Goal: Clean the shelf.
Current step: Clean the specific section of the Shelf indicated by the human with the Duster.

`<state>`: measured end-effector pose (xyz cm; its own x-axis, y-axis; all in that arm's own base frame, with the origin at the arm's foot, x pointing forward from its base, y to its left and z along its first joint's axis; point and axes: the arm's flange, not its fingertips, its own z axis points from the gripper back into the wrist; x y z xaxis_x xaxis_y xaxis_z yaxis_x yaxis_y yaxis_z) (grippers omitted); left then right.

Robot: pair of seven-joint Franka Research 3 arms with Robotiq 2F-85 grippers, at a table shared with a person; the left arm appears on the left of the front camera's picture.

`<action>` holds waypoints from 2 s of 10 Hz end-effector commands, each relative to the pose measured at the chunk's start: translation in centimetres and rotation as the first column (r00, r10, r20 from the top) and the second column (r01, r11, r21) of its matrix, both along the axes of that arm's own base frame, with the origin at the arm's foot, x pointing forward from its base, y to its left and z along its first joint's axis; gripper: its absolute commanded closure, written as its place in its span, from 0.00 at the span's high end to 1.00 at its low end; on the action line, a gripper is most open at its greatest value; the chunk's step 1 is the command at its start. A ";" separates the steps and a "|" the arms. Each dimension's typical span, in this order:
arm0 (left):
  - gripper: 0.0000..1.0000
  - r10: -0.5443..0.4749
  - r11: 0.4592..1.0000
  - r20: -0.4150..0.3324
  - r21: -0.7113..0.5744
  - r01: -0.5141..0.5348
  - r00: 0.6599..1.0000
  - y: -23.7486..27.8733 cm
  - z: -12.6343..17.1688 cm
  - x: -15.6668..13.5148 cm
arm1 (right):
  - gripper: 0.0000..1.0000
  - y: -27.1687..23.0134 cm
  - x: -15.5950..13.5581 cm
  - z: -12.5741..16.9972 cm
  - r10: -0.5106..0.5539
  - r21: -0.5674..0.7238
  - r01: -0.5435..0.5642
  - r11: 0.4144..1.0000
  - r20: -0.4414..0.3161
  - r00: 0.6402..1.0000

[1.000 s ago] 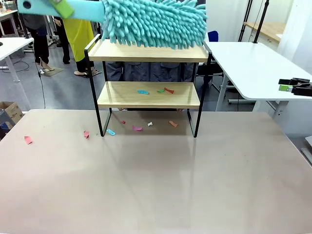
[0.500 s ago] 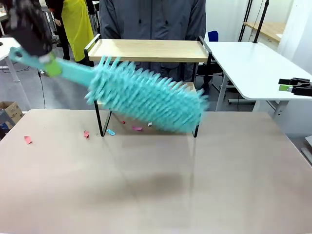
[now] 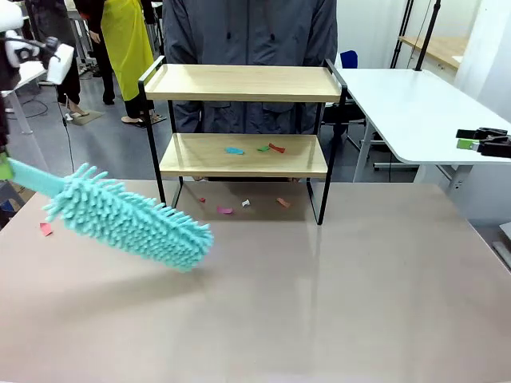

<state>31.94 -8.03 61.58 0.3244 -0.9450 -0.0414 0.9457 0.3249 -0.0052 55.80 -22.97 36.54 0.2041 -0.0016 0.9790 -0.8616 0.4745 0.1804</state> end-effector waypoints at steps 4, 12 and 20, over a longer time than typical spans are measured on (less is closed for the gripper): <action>0.13 0.000 1.000 0.000 0.000 0.000 1.000 0.0 0.0 0.0 | 1.00 0.2 0.0 0.4 -0.001 0.000 0.001 1.000 0.006 1.000; 0.13 0.000 1.000 0.000 0.000 0.000 1.000 0.0 0.0 0.0 | 1.00 0.2 0.0 0.4 -0.001 0.000 0.001 1.000 0.006 1.000; 0.13 0.000 1.000 0.000 0.000 0.000 1.000 0.0 0.0 0.0 | 1.00 0.2 0.0 0.4 -0.001 0.000 0.001 1.000 0.006 1.000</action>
